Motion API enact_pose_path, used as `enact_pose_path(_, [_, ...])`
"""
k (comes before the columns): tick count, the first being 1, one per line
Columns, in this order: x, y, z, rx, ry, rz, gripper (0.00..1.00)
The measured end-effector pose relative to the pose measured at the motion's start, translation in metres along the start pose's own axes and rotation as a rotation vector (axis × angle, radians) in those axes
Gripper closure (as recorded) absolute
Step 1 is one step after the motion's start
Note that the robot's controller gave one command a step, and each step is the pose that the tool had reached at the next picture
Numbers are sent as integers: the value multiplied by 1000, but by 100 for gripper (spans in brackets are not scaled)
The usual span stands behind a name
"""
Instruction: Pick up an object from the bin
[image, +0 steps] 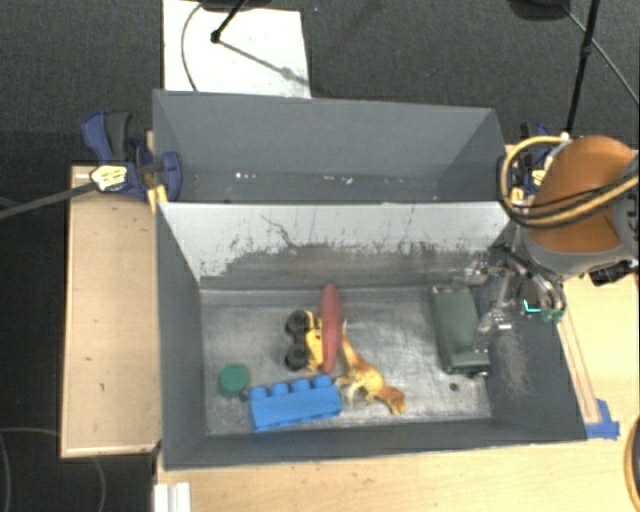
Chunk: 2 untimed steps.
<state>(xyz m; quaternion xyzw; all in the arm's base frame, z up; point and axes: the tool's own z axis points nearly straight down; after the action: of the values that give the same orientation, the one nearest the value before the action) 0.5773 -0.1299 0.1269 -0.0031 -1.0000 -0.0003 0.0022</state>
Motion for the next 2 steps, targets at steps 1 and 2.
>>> enact_pose_path(1, [-2, 0, -4, 1, -8, -4, 0])
enact_pose_path(2, [-4, 2, -8, 2, -9, -313, 0])
